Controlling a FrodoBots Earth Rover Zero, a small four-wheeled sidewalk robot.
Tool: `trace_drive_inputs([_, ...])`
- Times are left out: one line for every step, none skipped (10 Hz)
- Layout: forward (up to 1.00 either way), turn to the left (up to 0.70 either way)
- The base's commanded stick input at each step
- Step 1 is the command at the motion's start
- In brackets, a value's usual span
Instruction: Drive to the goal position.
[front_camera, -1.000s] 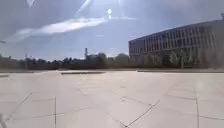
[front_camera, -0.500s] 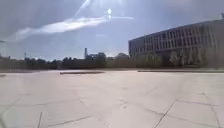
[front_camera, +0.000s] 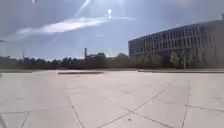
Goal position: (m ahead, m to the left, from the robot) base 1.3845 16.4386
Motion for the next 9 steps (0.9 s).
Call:
trace_drive_inputs([0.7,-0.01])
trace_drive_inputs([0.7,-0.01])
trace_drive_inputs([0.7,-0.01])
trace_drive_inputs([0.7,-0.01])
trace_drive_inputs([0.7,-0.01])
trace_drive_inputs([0.7,-0.01])
trace_drive_inputs([0.7,-0.01])
trace_drive_inputs([0.7,-0.01])
trace_drive_inputs([0.7,-0.01])
